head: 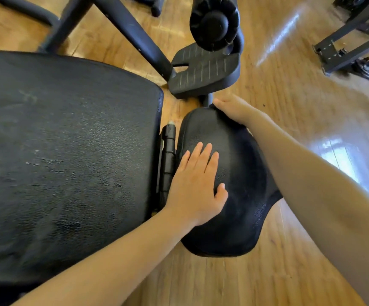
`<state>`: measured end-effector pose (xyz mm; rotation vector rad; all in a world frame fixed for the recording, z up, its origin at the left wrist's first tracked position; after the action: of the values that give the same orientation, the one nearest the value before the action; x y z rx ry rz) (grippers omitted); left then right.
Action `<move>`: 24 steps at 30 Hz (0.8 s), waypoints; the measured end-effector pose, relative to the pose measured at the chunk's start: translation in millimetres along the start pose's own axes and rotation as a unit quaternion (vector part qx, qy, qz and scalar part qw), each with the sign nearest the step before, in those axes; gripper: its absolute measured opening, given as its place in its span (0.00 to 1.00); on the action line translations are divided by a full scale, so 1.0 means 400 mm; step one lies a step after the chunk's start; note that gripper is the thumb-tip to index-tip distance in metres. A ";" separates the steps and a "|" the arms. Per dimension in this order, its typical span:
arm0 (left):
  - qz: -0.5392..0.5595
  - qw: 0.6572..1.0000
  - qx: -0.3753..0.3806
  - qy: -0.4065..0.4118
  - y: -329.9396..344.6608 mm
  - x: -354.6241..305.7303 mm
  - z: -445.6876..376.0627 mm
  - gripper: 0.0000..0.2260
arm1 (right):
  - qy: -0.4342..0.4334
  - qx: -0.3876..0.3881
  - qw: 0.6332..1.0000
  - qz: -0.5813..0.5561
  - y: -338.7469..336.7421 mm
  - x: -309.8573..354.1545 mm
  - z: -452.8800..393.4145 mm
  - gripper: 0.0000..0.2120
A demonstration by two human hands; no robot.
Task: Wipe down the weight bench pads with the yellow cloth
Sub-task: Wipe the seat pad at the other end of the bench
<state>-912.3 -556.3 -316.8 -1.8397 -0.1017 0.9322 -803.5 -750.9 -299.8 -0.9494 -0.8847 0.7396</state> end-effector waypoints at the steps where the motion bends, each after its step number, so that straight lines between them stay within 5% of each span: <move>1: 0.003 1.000 0.000 0.001 0.001 0.001 0.001 0.30 | -0.012 0.009 1.000 0.019 0.002 0.015 -0.008 0.15; 13: 0.019 1.000 0.001 0.013 -0.006 0.002 0.004 0.31 | -0.190 -0.035 0.975 0.112 0.036 0.106 0.041 0.14; 20: 0.021 1.000 -0.004 0.017 -0.008 0.002 0.006 0.30 | 0.030 -0.029 0.999 -0.014 -0.016 -0.086 0.082 0.16; 24: 0.034 0.999 -0.005 0.020 -0.008 0.005 0.006 0.31 | 0.100 0.052 0.993 -0.026 0.002 -0.208 0.201 0.20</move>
<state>-911.3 -552.3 -315.6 -1.8806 -0.0204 0.9425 -912.1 -791.5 -301.1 -0.8875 -0.6859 0.6280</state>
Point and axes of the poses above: each hand's wrist, its own z-axis away from the middle knuckle, its own y-axis out of the palm, x = y × z, the point moved 5 cm from there along -z, towards the middle knuckle, and after that the axes turned 6 degrees about z, right-handed, at the moved point
